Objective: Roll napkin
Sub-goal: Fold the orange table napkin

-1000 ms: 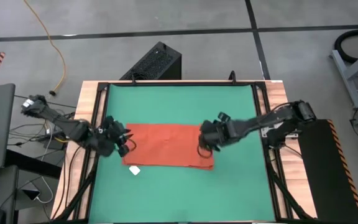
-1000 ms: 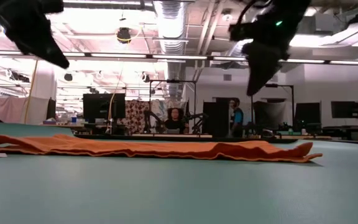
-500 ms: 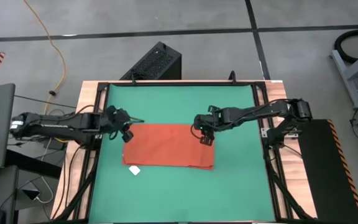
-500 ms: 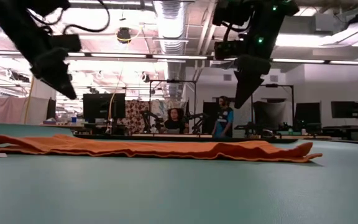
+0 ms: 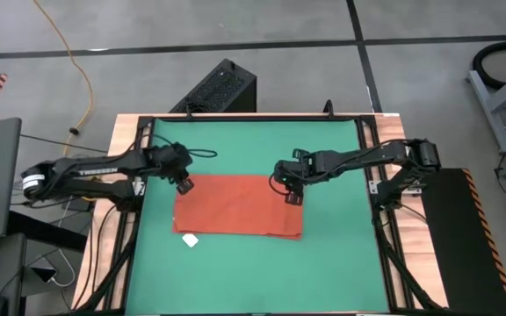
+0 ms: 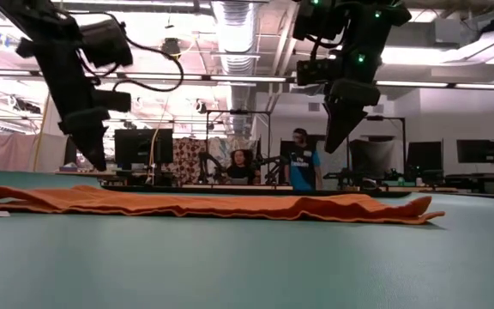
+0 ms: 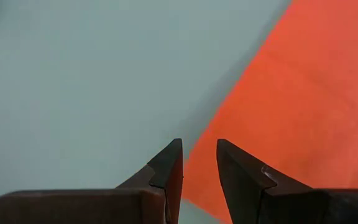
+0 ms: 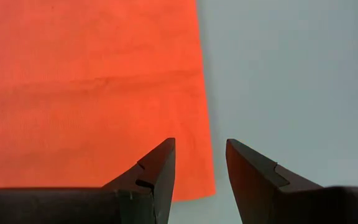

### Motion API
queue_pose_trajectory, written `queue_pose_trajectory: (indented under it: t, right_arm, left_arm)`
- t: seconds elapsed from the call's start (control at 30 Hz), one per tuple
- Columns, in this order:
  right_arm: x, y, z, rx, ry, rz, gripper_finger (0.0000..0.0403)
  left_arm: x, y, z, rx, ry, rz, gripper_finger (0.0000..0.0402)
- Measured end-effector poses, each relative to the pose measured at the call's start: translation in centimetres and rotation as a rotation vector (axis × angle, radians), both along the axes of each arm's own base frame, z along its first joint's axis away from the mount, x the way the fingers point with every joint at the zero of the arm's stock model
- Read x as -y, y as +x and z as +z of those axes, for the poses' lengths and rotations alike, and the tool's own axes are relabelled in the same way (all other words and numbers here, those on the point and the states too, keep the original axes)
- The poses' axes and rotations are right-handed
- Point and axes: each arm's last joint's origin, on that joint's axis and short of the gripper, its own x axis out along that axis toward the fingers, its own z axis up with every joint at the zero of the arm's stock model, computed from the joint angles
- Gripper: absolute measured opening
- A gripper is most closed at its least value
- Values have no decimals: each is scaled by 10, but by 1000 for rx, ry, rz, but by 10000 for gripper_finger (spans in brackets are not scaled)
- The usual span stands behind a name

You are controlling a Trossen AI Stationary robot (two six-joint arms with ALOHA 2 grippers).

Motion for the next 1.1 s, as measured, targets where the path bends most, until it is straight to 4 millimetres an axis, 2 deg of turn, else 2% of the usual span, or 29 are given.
queue_pose_trajectory:
  t: [0.3,0.63,0.73,0.87,1.1]
  right_arm:
    - [-1,0,0,-3,13,17,164]
    - [-1,0,0,-6,9,29,164]
    - [-1,0,0,-5,10,26,164]
    - [-4,0,0,-2,12,30,164]
    - [-25,2,0,21,27,72,164]
  left_arm:
    - [-19,5,-24,-137,-42,-51,89]
    - [-25,9,-41,-195,-131,-98,87]
    - [-26,10,-43,-212,-139,-98,65]
    - [-26,9,-44,-224,-120,-83,10]
    - [-26,14,-37,-155,-141,28,0]
